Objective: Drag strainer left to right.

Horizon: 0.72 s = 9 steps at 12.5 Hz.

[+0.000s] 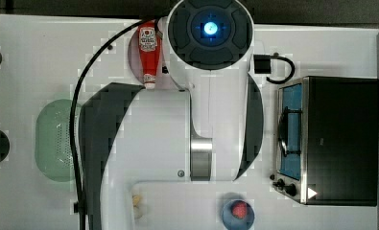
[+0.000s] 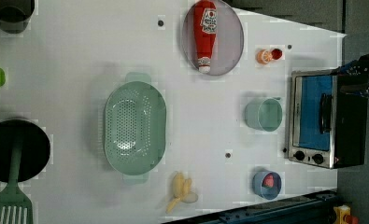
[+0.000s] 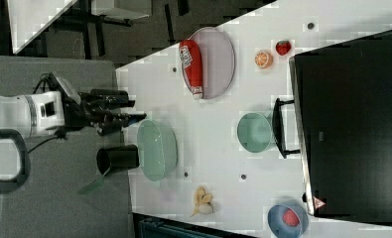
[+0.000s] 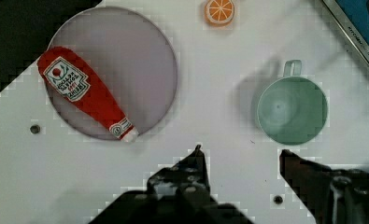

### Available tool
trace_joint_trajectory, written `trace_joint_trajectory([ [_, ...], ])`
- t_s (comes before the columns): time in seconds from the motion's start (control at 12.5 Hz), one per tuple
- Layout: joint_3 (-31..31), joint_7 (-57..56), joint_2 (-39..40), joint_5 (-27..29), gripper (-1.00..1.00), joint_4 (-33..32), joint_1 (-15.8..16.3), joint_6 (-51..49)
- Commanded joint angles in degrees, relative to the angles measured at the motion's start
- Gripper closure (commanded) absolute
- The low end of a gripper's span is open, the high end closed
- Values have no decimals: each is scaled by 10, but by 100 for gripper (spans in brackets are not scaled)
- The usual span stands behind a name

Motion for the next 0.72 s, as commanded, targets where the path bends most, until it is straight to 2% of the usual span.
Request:
trace_joint_trajectory([
  [0.08,-7,108,-234,0,-59,-140,-19,-97],
  [0.24,3,117,-231,9,-99,-140,-14,-86],
  [0.48,57,135,-213,24,-100,-140,-1,-42],
  [0.72,133,204,-184,24,-100,-140,3,4],
])
